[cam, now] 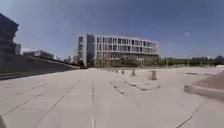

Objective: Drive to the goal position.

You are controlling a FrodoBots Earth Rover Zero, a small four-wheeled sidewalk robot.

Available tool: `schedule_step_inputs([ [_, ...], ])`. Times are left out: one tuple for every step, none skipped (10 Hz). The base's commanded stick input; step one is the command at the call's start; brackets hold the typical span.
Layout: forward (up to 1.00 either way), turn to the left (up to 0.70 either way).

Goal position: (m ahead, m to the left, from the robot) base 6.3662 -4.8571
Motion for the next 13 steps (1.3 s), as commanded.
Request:
schedule_step_inputs([
  [0.70,0.01],
  [0.70,0.01],
  [0.70,0.01],
  [0.70,0.01],
  [0.70,0.01],
  [0.70,0.01],
  [0.70,0.01],
  [0.70,0.01],
  [0.70,0.01],
  [0.70,0.01],
  [0.70,0.01],
  [0.70,0.01],
  [0.70,0.01],
])
